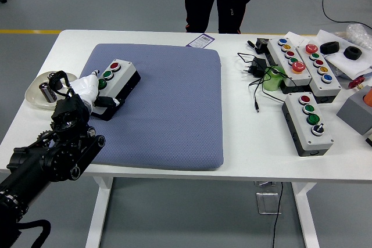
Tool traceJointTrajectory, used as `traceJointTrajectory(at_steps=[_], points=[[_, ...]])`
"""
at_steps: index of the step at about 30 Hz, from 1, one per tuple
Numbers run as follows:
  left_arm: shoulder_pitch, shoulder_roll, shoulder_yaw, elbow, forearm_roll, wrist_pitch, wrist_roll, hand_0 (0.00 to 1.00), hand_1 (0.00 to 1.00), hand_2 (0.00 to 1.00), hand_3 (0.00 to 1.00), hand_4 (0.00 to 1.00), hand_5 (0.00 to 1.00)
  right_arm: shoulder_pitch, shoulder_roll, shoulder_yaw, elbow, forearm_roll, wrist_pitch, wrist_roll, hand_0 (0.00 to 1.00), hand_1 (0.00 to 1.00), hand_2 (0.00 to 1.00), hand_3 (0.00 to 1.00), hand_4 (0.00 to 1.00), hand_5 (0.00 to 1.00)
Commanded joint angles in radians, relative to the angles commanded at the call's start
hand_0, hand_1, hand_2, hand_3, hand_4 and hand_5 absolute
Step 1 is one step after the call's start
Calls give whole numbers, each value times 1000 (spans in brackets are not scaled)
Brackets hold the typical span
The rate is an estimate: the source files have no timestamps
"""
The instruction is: Pick up the button,place it on the desk,press the button,press the button
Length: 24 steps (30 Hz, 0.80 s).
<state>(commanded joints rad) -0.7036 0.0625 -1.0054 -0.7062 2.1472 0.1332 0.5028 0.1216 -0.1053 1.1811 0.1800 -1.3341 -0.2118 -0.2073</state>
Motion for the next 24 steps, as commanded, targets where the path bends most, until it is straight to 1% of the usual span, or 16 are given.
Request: traceJointTrajectory(at_steps=[1, 2, 7, 8, 13, 14, 19, 20, 21, 24], points=[[0, 1, 2, -2, 8, 3, -6, 275, 496, 665, 960, 998, 516, 0, 0, 1, 0, -1, 0, 0, 742, 682, 700, 575, 178, 110], [-1, 1, 3, -3, 15, 4, -12, 78, 209, 274, 869, 998, 469, 1, 0, 0, 0, 0, 0, 0, 740, 682, 700, 575, 178, 109], [-4, 6, 0, -6, 45, -2, -42, 78, 209, 274, 869, 998, 469, 2, 0, 4, 0, -4, 0, 0, 740, 682, 700, 575, 178, 109], [-4, 7, -1, -5, 50, 6, -49, 2, 80, 145, 630, 998, 466, 2, 0, 4, 0, -4, 0, 0, 743, 682, 700, 575, 179, 110], [-2, 14, -7, -4, 65, 50, -100, 2, 80, 145, 630, 998, 466, 4, 0, 7, 0, -5, 0, 0, 743, 682, 700, 575, 179, 110], [-1, 15, -7, -5, 64, 53, -110, 2, 2, 2, 374, 998, 455, 4, 0, 7, 0, -6, 0, 0, 743, 682, 700, 575, 179, 110], [2, 27, 16, -5, 53, 51, -189, 2, 2, 2, 374, 998, 455, 4, -1, 9, 0, -8, 0, 0, 743, 682, 700, 575, 179, 110], [3, 30, 28, -6, 52, 47, -210, 2, 2, 2, 332, 998, 451, 4, 0, 9, 0, -8, 0, 0, 744, 682, 701, 575, 179, 110], [5, 33, 39, -6, 56, 47, -232, 2, 2, 2, 332, 998, 451, 4, 0, 10, 0, -9, 0, -1, 744, 682, 701, 575, 179, 110], [9, 41, 63, -8, 66, 65, -284, 2, 2, 2, 332, 998, 451, 4, 0, 12, 0, -10, -1, -1, 744, 682, 701, 575, 179, 110]])
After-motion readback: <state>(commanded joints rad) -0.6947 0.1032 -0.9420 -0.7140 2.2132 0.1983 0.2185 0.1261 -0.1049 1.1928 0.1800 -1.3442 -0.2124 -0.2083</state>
